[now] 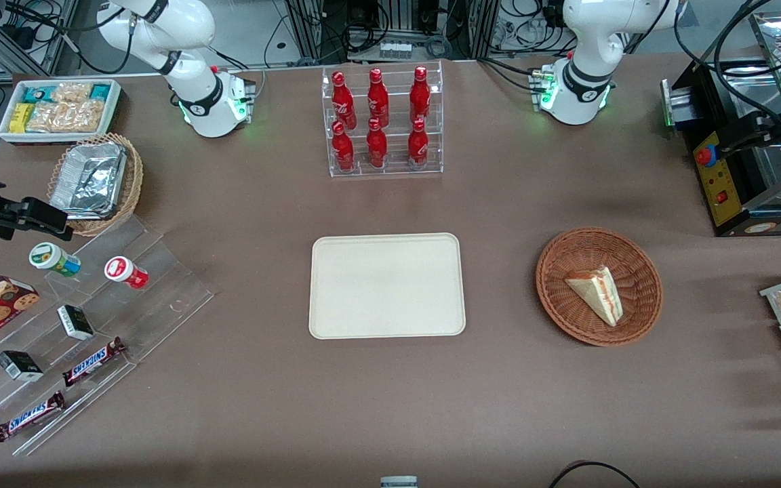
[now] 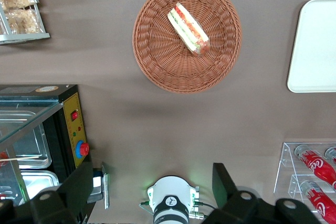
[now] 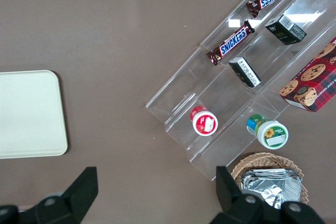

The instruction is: Place sandwich from basket to tray

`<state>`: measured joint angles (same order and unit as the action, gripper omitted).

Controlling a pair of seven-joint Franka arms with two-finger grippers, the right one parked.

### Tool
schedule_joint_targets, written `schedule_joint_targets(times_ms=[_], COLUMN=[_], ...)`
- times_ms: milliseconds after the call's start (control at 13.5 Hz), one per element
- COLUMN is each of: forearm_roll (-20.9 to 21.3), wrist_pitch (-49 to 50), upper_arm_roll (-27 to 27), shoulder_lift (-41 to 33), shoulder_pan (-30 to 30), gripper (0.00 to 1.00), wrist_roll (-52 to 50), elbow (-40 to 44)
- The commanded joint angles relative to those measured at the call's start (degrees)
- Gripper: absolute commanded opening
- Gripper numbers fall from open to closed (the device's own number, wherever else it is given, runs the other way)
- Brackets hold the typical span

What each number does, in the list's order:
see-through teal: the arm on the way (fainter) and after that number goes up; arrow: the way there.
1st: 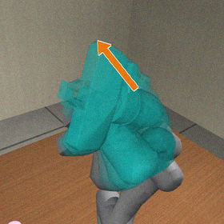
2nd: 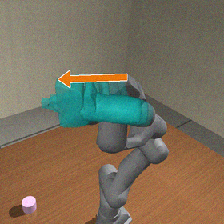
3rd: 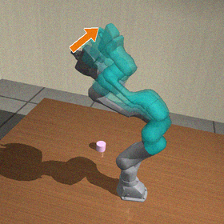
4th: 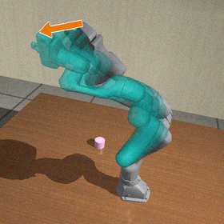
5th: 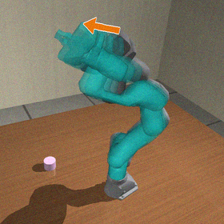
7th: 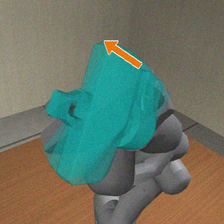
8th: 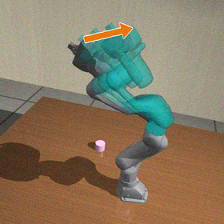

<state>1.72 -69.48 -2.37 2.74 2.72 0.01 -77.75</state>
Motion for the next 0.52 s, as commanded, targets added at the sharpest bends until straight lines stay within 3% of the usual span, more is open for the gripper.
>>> schedule_joint_targets(times_ms=[0, 296, 444], forearm_roll=[0.4, 0.5, 0.5], wrist_pitch=[2.4, -0.3, -6.5], upper_arm_roll=[-0.7, -0.6, -0.5], shoulder_lift=[-0.7, 1.9, 3.7], shoulder_pan=[0.4, -0.3, -0.1], gripper=[1.0, 1.0, 1.0], wrist_roll=[0.9, -0.1, -5.0], elbow=[0.0, -1.3, -6.4])
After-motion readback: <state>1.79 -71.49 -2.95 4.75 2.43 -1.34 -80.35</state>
